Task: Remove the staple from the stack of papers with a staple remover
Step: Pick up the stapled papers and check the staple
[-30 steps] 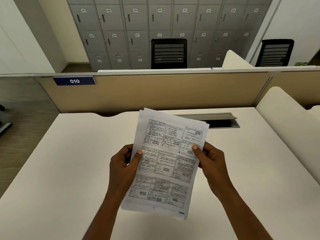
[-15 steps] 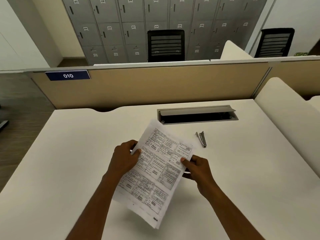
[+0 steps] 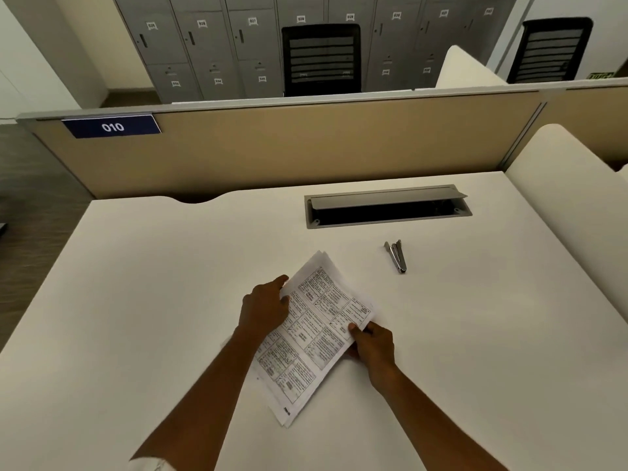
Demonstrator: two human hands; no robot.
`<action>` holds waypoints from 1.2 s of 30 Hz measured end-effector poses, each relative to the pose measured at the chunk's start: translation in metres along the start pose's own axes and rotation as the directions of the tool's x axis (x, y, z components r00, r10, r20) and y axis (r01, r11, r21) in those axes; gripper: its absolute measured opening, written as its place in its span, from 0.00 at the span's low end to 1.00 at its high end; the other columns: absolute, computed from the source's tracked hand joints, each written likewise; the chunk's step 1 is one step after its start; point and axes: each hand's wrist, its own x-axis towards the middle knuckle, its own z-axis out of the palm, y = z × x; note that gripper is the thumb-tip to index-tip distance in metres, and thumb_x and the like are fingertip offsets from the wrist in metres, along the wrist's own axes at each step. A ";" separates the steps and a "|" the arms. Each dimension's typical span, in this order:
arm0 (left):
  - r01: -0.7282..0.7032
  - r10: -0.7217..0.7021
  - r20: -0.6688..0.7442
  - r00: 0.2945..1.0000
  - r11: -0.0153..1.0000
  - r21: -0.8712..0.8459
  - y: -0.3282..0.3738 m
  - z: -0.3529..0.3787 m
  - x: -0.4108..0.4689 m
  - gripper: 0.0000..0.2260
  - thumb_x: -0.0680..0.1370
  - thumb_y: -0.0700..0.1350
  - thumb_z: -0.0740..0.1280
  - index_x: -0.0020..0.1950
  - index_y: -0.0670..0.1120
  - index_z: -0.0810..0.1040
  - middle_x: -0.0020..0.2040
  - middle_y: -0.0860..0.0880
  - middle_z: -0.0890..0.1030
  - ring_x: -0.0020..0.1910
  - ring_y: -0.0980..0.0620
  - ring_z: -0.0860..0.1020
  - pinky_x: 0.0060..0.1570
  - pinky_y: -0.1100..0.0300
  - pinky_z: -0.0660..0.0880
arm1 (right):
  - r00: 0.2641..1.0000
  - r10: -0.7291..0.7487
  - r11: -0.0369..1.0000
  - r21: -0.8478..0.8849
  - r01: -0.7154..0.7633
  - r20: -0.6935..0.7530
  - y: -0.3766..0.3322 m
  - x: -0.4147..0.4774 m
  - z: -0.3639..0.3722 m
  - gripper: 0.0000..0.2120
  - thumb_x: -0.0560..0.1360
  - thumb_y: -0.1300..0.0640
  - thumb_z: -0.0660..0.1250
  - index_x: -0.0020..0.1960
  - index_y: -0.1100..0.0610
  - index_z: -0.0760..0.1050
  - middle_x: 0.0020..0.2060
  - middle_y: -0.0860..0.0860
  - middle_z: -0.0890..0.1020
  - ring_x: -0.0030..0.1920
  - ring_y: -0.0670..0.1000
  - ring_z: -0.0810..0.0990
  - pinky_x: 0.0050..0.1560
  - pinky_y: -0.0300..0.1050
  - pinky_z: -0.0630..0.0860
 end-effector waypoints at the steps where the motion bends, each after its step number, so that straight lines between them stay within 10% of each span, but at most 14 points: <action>1: -0.010 0.011 -0.025 1.000 0.998 0.066 0.001 0.008 -0.003 0.27 0.82 0.52 0.65 0.80 0.50 0.63 0.71 0.46 0.77 0.68 0.44 0.76 0.69 0.44 0.72 | 1.000 0.000 1.000 0.014 0.000 -0.002 0.002 0.001 0.001 0.08 0.78 0.63 0.71 0.57 0.58 0.83 0.49 0.57 0.87 0.49 0.58 0.87 0.46 0.59 0.85; 8: -0.361 0.313 0.299 0.901 0.925 0.117 0.014 0.081 -0.039 0.53 0.69 0.77 0.63 0.84 0.55 0.42 0.84 0.50 0.39 0.83 0.46 0.38 0.79 0.38 0.40 | 1.000 0.004 1.000 0.012 -0.003 -0.030 0.009 0.008 0.002 0.09 0.77 0.64 0.71 0.56 0.57 0.84 0.48 0.56 0.87 0.49 0.58 0.87 0.46 0.58 0.85; 19: -0.411 0.343 0.292 0.893 0.886 0.215 -0.005 0.103 -0.048 0.33 0.81 0.66 0.54 0.83 0.58 0.49 0.84 0.54 0.44 0.83 0.47 0.39 0.77 0.44 0.33 | 0.985 -0.070 0.995 -0.084 0.057 -0.156 -0.024 0.035 -0.032 0.04 0.73 0.66 0.74 0.47 0.60 0.82 0.44 0.59 0.85 0.43 0.57 0.87 0.42 0.51 0.86; 28: -0.417 0.390 0.171 0.905 0.894 0.164 -0.023 0.090 -0.045 0.38 0.78 0.71 0.56 0.83 0.52 0.58 0.84 0.52 0.52 0.83 0.48 0.45 0.78 0.49 0.36 | 0.989 -0.139 0.944 -0.308 0.115 -0.058 -0.007 0.018 -0.025 0.05 0.72 0.67 0.75 0.40 0.59 0.84 0.34 0.56 0.87 0.36 0.55 0.87 0.40 0.50 0.86; 36: -0.436 0.418 0.126 0.900 0.879 0.193 0.006 0.114 -0.029 0.36 0.80 0.72 0.50 0.83 0.53 0.58 0.84 0.51 0.53 0.83 0.48 0.44 0.81 0.44 0.44 | 0.951 -0.304 0.559 -0.798 0.225 0.055 -0.035 0.034 -0.037 0.06 0.73 0.50 0.74 0.39 0.50 0.81 0.34 0.44 0.84 0.44 0.51 0.83 0.45 0.42 0.76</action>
